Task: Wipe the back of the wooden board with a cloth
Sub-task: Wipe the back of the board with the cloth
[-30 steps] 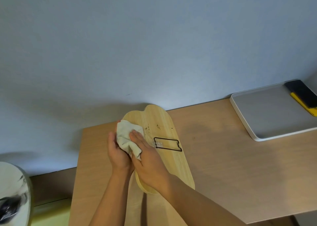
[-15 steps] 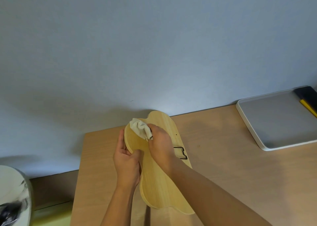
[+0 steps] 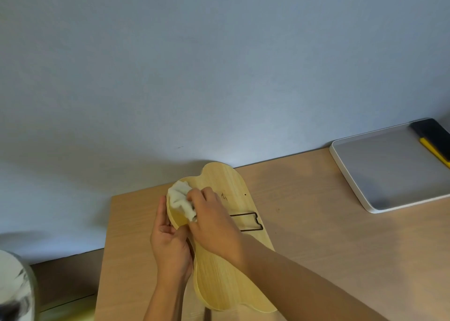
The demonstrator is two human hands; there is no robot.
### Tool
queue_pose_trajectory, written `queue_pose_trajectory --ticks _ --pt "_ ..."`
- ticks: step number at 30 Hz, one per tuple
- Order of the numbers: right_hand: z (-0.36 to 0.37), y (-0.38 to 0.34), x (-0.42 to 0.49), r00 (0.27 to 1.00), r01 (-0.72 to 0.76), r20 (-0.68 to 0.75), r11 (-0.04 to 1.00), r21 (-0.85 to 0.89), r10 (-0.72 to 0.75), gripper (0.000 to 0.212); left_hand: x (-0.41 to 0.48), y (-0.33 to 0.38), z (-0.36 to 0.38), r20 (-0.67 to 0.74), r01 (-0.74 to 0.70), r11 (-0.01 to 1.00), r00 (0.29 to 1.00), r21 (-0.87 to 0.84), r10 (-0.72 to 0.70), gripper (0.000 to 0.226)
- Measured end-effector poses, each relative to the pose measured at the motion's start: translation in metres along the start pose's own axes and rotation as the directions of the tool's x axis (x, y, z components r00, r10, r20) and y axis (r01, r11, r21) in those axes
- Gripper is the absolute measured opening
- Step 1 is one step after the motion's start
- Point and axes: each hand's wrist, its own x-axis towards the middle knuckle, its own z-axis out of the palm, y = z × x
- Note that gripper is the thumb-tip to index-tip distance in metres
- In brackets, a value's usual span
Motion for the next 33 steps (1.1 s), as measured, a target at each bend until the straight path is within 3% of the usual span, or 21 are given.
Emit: queue_pose_trajectory --ticks 7,15,17,19,22,24,29,33 --pt "-0.004 0.049 0.034 0.989 -0.148 -0.011 0.987 -0.056 0.148 0.039 0.002 0.001 0.002 -0.037 -0.008 0.998 0.999 0.060 0.010 0.096" --pt "-0.042 0.108 0.038 0.912 -0.410 0.026 0.911 0.042 0.409 0.006 0.001 0.002 0.002 -0.058 -0.028 0.996 0.998 0.080 0.032 0.096" --pt "-0.049 0.100 0.034 0.938 -0.339 -0.032 0.930 0.145 0.346 0.009 0.000 0.003 0.003 -0.061 -0.031 0.997 0.998 0.072 0.035 0.095" --pt "-0.052 0.078 0.028 0.981 -0.164 -0.051 0.939 0.304 0.188 0.022 0.000 0.004 0.005 -0.064 -0.030 0.997 0.997 0.065 0.034 0.095" --pt "-0.040 0.051 0.021 0.994 -0.001 0.099 0.936 0.351 -0.036 0.044 -0.001 0.005 0.005 -0.056 -0.022 0.999 0.998 0.046 0.024 0.095" --pt "-0.033 0.051 0.023 0.984 -0.004 0.168 0.949 0.315 -0.052 0.044 -0.002 0.006 0.006 -0.043 -0.025 0.999 0.999 0.046 0.027 0.095" --pt "-0.034 0.098 0.028 0.991 -0.135 0.020 0.940 0.314 0.136 0.020 0.000 0.003 0.005 -0.067 -0.033 0.997 0.997 0.068 0.037 0.096" --pt "-0.028 0.147 0.022 0.919 -0.383 -0.026 0.905 0.183 0.394 0.019 0.000 0.003 0.004 -0.075 -0.038 0.997 0.996 0.074 0.043 0.095"
